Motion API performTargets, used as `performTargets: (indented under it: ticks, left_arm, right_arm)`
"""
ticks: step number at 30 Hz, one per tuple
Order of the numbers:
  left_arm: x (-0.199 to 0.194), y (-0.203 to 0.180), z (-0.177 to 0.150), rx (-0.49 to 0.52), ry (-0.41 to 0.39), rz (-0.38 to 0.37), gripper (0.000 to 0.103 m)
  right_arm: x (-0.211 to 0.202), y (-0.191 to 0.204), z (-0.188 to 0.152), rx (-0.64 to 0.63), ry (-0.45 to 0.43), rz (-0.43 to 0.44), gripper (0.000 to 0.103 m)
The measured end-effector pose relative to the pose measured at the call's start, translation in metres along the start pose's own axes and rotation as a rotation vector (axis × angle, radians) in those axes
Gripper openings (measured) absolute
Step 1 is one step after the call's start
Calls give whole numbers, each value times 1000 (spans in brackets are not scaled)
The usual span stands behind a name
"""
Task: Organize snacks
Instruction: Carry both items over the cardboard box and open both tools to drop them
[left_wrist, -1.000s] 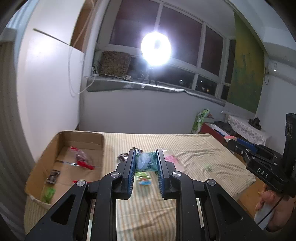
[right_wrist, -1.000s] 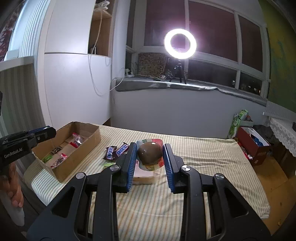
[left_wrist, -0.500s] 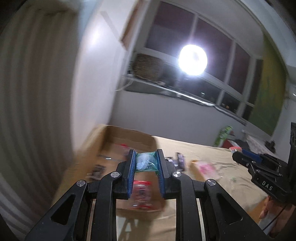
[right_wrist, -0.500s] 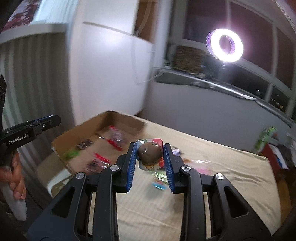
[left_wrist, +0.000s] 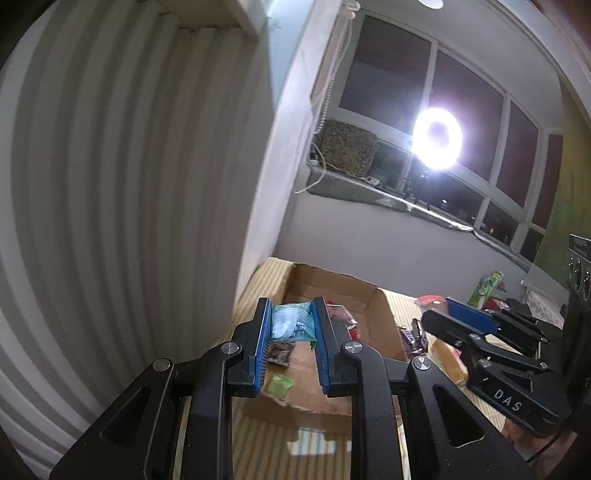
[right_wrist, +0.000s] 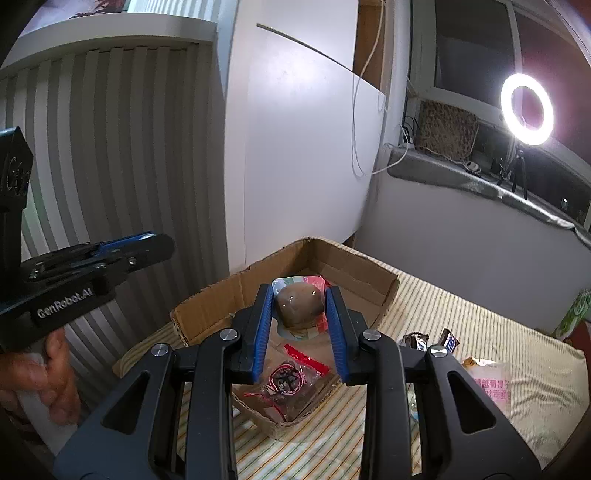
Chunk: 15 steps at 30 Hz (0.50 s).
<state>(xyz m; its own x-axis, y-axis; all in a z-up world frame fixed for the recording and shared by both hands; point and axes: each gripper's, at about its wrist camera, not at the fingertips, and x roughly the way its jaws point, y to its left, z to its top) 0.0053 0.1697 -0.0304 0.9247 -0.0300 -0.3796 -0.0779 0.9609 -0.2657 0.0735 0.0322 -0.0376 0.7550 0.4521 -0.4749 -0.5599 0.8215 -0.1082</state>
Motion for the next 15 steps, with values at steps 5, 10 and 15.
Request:
performTargets:
  ticks: [5,10,15]
  left_arm:
    - [18,-6,-4,20,25,-31,20]
    - [46,-8,-18,14,94,-54,20]
    - [64,-6,-27,3,147,-55,22]
  right_arm:
    - [17,-4,-11,15,48,10,30]
    - [44,-11,-22,34,97,21,30]
    - [71,-18,-27,37,132,60,41]
